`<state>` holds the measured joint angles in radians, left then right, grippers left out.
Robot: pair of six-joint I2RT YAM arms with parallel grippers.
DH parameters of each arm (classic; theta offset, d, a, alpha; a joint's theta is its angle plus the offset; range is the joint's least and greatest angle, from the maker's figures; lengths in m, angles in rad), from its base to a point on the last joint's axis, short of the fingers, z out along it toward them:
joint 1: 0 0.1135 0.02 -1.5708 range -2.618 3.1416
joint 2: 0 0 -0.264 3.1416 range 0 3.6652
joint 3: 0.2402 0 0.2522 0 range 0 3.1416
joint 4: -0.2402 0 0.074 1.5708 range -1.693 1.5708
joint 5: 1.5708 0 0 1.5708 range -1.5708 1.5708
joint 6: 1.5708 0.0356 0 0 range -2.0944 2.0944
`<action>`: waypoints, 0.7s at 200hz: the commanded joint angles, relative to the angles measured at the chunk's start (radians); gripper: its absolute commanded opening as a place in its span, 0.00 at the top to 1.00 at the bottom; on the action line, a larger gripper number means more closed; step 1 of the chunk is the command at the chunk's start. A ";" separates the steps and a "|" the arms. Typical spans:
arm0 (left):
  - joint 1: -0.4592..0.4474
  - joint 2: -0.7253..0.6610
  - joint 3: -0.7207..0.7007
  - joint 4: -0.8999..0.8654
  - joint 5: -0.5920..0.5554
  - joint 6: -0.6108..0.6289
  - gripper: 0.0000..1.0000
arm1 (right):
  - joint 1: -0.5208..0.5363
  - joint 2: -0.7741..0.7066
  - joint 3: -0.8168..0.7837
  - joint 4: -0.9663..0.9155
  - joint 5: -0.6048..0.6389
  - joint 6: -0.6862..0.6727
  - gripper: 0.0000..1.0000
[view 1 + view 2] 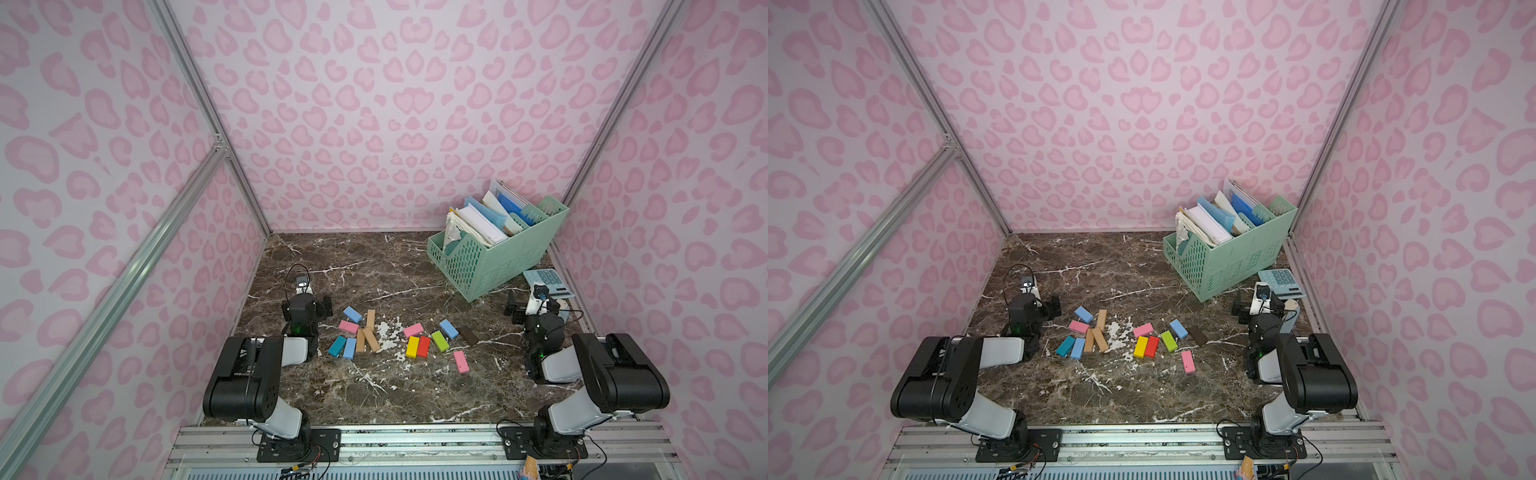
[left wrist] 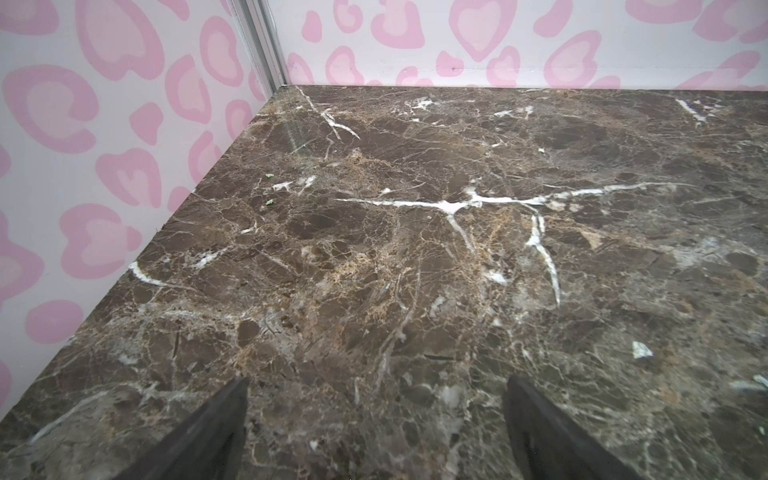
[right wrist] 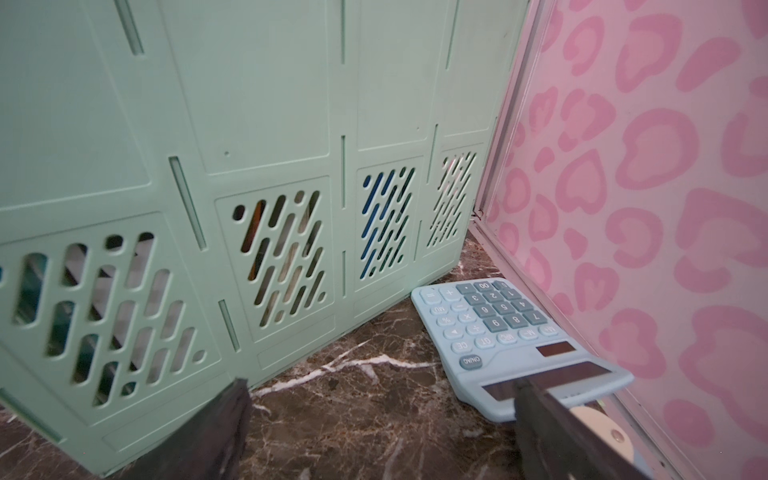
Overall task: Assemble the number 8 with building blocks
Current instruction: Move the building block to the center of the board.
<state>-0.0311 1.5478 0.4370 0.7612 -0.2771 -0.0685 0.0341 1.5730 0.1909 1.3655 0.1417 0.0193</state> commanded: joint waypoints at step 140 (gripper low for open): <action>-0.033 -0.357 0.357 -0.875 0.231 -0.134 0.09 | 0.084 -0.473 0.111 -0.570 0.007 0.061 0.01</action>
<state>-0.0544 1.2606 0.7937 0.0639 -0.1169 -0.1192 0.0883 1.1965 0.2504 1.0611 0.1780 0.0429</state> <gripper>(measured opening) 0.909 0.991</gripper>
